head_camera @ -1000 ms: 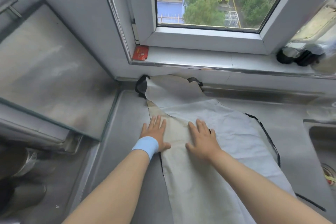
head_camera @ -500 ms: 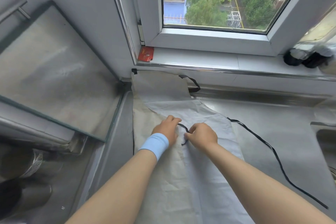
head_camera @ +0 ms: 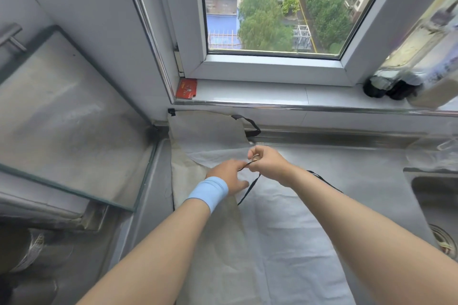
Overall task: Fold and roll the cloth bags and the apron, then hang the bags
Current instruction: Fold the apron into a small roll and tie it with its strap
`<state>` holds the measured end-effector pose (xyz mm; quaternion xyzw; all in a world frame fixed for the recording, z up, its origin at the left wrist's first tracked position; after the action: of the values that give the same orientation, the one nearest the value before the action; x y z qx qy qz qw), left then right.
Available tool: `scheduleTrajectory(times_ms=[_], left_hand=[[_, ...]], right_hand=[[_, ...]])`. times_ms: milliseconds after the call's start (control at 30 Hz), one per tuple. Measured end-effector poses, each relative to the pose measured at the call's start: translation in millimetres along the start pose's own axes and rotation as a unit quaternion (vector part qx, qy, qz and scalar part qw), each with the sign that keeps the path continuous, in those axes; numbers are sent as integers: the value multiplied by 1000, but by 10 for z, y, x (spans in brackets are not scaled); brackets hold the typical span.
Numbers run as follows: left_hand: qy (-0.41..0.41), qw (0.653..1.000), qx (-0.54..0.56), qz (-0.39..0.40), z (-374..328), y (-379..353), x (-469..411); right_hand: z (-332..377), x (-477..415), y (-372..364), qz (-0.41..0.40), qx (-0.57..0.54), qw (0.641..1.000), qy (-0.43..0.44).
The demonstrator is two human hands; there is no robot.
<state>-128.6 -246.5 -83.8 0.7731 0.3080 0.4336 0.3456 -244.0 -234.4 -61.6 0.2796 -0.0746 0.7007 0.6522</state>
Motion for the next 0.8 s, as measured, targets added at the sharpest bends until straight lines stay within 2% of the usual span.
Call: scheduleTrajectory(times_ms=[67,133,200,233,300,367,433,533,600,633,700,733,800], left_hand=[[7,985,172,-19,-108,128,-32],[37,958,282,-45,-28,248,-72],[94,923,362,-88,230,365,-89],[122,905,396,-96,363,402,-88],[151,893,417,-82,528,424,-88],[145,913,376,-57,553,444,-109],[127,931,340,-32,442,443,-129],[96,937,336,21,142,347,-213],[80,954,275,92,-32,210,-235],[74,962,224,139,-83,125,-221],[72,967,132,207,-97,-16,-161],[71,970,103,208,-76,-33,-157],[64,985,70,145,-25,64,-194]], right_hand=[[173,-32,39,-31,10,999,36],[239,-72,217,-97,114,988,39],[193,-61,493,-161,279,947,-13],[131,-43,642,-181,309,932,-48],[-32,-15,847,-194,296,929,-108],[-96,-5,908,-195,277,932,-128],[-52,-4,905,-208,242,941,-114],[126,-55,864,-214,194,955,-62],[207,-112,767,-182,178,966,-49],[182,-144,657,-138,153,977,-58],[-12,-127,341,-5,92,987,-131],[-129,-55,174,64,69,980,-177],[-333,112,-31,151,52,958,-240]])
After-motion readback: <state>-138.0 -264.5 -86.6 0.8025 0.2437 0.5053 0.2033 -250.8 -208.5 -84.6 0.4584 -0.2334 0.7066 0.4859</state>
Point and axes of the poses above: each hand's wrist, its own x-axis away from the middle knuckle, its own y-axis out of the back of the hand, z = x × y, the point moved 10 cm from there along -x, towards the middle knuckle, and after that the axes turned 1 degree about -x, right-handed, at the moved point
